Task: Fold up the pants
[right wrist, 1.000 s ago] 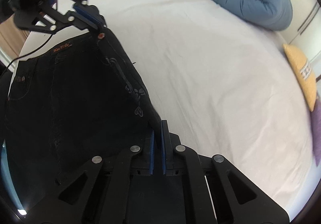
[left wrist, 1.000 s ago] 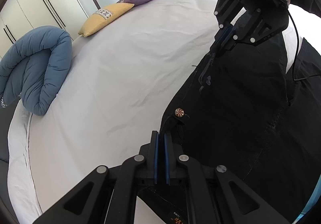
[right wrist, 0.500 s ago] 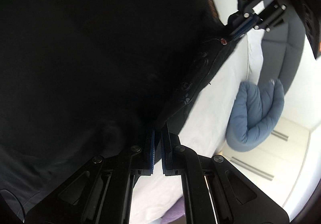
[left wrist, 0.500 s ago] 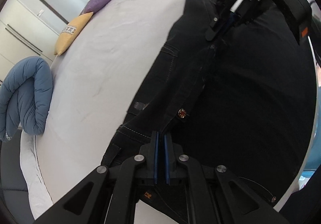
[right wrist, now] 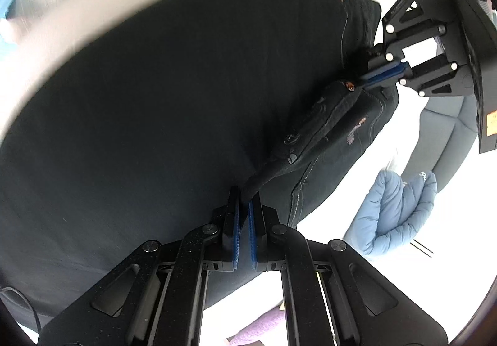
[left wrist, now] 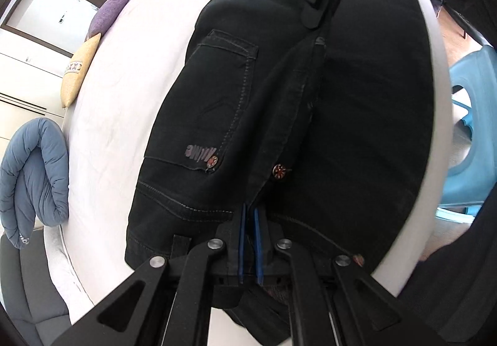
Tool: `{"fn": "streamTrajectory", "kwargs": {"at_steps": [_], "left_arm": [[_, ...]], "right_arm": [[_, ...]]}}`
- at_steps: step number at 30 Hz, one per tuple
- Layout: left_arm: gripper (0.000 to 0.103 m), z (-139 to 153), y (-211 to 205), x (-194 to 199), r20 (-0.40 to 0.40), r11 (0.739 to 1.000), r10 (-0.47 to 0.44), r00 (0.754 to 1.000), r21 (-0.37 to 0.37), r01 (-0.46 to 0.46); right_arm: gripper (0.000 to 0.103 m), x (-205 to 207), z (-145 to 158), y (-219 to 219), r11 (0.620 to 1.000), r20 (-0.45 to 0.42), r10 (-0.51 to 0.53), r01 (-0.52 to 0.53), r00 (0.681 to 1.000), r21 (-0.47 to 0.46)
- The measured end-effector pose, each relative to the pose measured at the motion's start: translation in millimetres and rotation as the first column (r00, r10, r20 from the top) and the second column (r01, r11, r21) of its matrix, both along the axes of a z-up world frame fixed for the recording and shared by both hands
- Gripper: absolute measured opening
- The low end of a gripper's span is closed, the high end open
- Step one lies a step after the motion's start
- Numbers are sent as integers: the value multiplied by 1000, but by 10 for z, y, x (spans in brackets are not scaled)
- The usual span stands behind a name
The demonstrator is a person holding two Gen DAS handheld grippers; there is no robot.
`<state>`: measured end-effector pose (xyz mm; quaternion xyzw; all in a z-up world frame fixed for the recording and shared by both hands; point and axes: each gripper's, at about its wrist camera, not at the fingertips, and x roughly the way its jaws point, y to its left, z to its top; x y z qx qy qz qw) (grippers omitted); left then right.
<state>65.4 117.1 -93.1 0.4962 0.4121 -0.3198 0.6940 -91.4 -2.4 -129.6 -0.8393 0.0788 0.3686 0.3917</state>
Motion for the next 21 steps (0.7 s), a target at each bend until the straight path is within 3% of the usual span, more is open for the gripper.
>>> {"fn": "streamTrajectory", "kwargs": {"at_steps": [6, 17, 20, 21], "left_arm": [[5, 142, 111, -152, -41, 1000, 0, 999, -15, 0], [5, -29, 219, -307, -99, 1000, 13, 995, 3, -13], [5, -56, 283, -338, -103, 1000, 13, 995, 2, -13], [5, -58, 285, -358, -105, 1000, 14, 994, 1, -14]], "right_arm": [[4, -242, 169, 110, 998, -88, -39, 44, 995, 50], [4, -176, -17, 501, 987, -176, -107, 125, 979, 98], [4, -319, 25, 549, 986, -176, -119, 138, 977, 97], [4, -579, 109, 333, 985, -178, -124, 143, 976, 99]]}}
